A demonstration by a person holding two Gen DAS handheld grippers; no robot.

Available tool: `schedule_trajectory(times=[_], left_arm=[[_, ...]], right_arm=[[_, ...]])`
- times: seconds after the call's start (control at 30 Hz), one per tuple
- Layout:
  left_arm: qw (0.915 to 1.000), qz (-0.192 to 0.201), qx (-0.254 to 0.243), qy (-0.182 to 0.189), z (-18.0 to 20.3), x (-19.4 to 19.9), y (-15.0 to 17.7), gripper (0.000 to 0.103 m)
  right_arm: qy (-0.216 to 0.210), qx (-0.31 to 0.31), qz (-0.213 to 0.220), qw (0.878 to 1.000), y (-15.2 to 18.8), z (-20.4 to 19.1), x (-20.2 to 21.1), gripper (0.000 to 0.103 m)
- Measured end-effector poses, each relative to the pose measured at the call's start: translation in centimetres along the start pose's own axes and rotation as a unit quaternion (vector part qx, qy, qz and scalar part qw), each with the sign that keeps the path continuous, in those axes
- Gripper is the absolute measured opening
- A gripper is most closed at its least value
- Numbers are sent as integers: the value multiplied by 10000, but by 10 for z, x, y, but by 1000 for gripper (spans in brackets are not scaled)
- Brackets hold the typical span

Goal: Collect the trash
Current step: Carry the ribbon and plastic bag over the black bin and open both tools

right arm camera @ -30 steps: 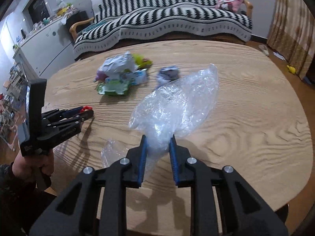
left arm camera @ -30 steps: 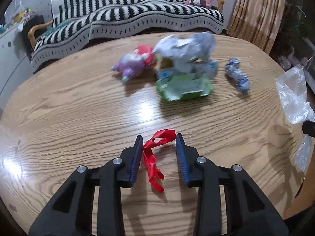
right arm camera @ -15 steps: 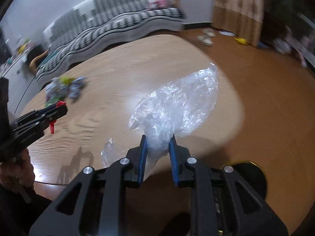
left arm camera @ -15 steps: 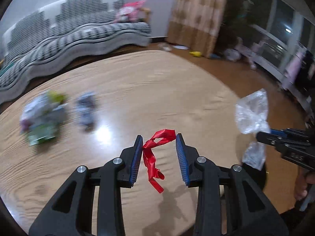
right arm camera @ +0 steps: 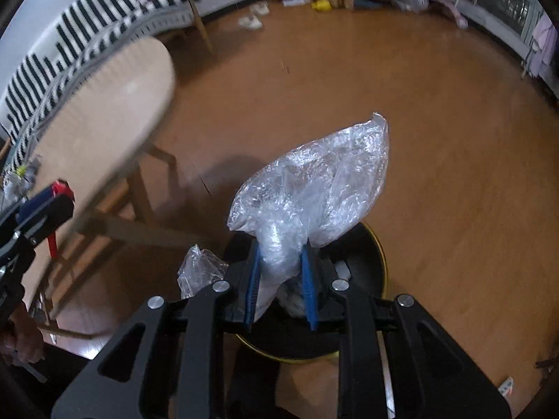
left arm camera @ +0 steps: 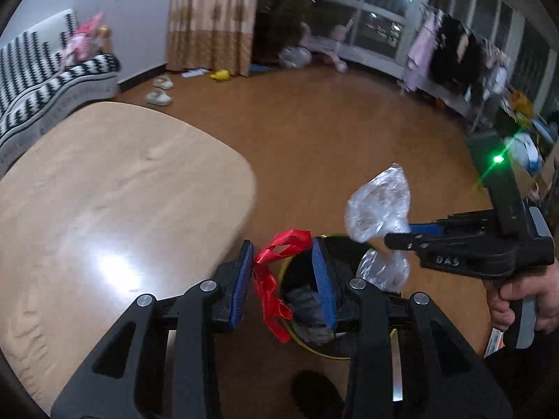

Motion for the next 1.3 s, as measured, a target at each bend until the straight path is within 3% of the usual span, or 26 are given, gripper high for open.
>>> schedule_trajectory(times=[0.17,0.6,0.7,0.77,1.0,1.3], left_arm=[[9997,-199,-136,105,20,-25,5,34],[9991,-358,-138,162,22,-54,-9,34],[9990,-382,-132,175,30,-56,-7,34],[9989,-406,-127,200,31,-58,-7,34],[9980,-530,-144,307,38,-68,1,34],[9935,-807,-11,802,59,-85,13,34]], right_arm=[[50,41,-391,9992,20,17,-23,22],[12,178,-630,9979,30,12,-30,23],[37,212,-639,9977,26,13,-29,37],[58,237,-633,9977,28,15,-28,55],[131,3,-429,9990,23,24,-15,56],[78,-609,123,9980,-1,48,16,63]])
Point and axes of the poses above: each gripper's, at about its wrist camera, not at the fingertips, and x roughly against the way its jaws point, z to its right, y to its underside, the point moved 10 cm from there along -x, roughly the way its jaws point
